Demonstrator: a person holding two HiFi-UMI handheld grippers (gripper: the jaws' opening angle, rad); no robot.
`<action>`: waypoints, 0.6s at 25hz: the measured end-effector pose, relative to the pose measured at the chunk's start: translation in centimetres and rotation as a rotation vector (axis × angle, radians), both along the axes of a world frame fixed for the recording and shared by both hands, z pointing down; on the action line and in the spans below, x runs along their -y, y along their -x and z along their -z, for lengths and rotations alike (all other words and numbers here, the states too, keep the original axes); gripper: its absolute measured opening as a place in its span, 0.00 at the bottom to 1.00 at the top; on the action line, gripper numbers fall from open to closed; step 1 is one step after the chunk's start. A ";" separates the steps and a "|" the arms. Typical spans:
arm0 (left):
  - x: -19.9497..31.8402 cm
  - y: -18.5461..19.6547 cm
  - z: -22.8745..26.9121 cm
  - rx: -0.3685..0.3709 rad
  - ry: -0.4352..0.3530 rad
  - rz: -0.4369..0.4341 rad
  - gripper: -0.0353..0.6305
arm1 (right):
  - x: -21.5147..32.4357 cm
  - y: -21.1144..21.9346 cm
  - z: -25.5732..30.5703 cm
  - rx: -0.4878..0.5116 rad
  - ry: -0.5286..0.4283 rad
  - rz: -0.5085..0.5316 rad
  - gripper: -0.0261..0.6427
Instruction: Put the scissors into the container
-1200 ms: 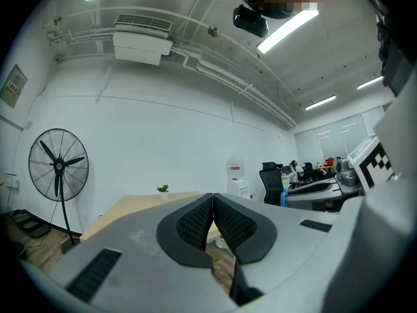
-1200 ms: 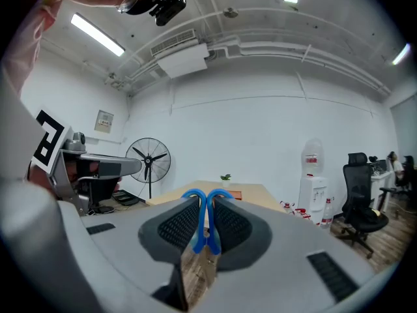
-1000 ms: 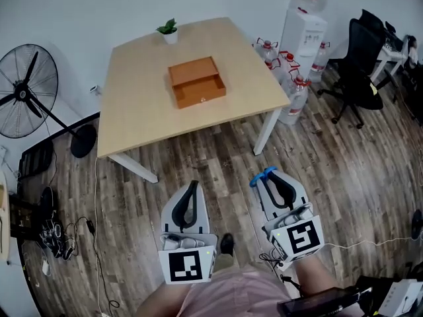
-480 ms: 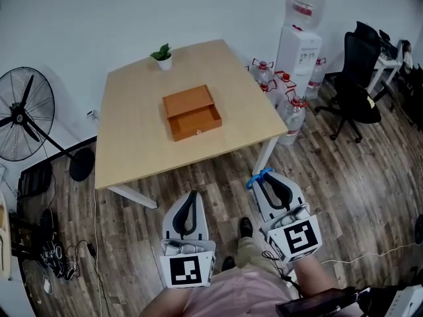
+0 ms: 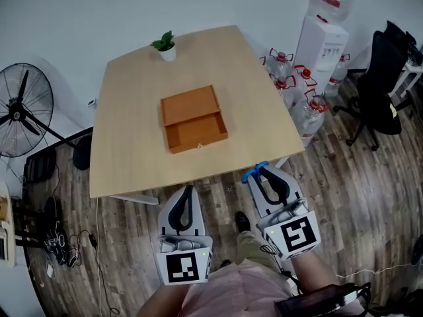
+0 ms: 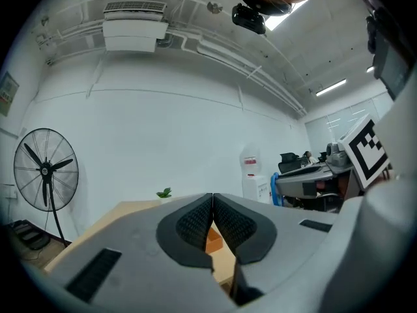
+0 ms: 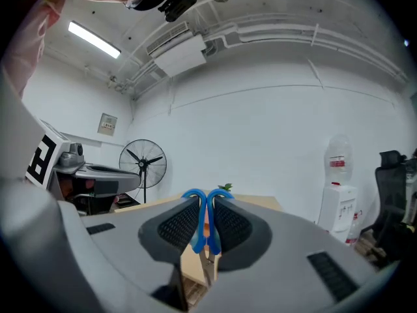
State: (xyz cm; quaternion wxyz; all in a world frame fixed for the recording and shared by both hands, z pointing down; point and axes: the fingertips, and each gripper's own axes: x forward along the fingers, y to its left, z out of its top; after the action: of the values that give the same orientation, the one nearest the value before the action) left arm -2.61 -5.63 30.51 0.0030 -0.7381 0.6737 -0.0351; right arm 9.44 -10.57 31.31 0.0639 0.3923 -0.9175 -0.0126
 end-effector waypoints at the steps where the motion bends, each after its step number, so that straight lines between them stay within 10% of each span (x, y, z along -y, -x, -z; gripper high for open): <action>1: 1.5 0.2 0.1 0.010 -0.001 0.016 0.07 | 1.7 0.2 0.2 0.005 -0.001 0.017 0.15; 15: 12.0 5.8 3.8 0.071 -0.065 0.212 0.07 | 15.1 7.3 4.3 0.040 -0.083 0.253 0.15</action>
State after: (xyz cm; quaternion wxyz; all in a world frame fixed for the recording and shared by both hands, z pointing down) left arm -8.37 -17.64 26.75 0.0472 -0.6607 0.7481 -0.0396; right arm 2.17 -25.67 26.99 0.0272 0.2759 -0.9595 -0.0507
